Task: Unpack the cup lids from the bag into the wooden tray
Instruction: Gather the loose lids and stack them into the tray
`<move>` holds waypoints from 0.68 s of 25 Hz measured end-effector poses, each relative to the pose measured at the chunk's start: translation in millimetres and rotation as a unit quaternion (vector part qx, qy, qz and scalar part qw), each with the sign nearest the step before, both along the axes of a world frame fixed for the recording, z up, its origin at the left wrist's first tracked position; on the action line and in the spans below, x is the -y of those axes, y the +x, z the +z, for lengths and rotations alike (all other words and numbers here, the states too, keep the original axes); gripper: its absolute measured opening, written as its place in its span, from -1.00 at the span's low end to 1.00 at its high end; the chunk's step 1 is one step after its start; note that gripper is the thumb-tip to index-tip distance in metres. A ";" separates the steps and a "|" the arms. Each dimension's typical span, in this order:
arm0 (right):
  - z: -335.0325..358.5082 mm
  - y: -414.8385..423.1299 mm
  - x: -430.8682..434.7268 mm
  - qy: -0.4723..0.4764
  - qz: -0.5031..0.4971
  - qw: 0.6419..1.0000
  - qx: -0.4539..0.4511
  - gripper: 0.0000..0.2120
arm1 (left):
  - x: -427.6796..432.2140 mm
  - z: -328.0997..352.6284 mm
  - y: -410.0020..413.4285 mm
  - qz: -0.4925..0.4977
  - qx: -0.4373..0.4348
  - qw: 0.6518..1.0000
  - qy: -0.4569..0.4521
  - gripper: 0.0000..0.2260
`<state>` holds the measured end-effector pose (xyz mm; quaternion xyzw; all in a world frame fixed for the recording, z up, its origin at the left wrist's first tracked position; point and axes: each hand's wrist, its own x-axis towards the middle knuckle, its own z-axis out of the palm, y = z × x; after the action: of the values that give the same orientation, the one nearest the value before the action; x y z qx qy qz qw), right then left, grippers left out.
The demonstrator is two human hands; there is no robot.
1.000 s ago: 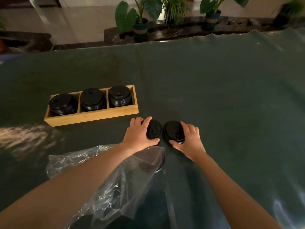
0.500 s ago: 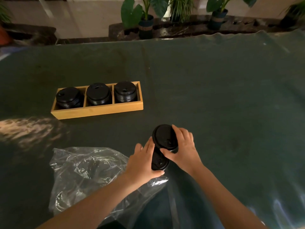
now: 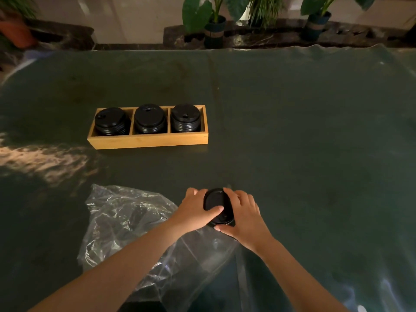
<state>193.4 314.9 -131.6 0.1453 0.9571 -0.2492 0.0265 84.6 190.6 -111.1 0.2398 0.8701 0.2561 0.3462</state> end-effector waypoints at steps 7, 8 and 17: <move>3.0 -12.0 -6.7 -0.296 -0.199 0.934 0.028 -0.47 | -16.6 0.3 4.3 0.106 0.034 0.992 -0.052 -0.59; 2.2 -13.5 -5.5 -0.277 -0.219 0.935 0.027 -0.53 | -17.4 -0.8 5.3 0.126 0.046 0.990 -0.050 -0.58; 17.8 -19.6 -3.9 -0.347 -0.135 0.927 0.032 -0.27 | -12.3 4.1 -3.3 0.359 0.229 0.899 0.102 -0.59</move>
<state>173.8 318.9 -113.8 0.2626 0.7808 -0.5623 0.0722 81.3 203.0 -107.0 -0.1205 0.7628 0.4983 0.3941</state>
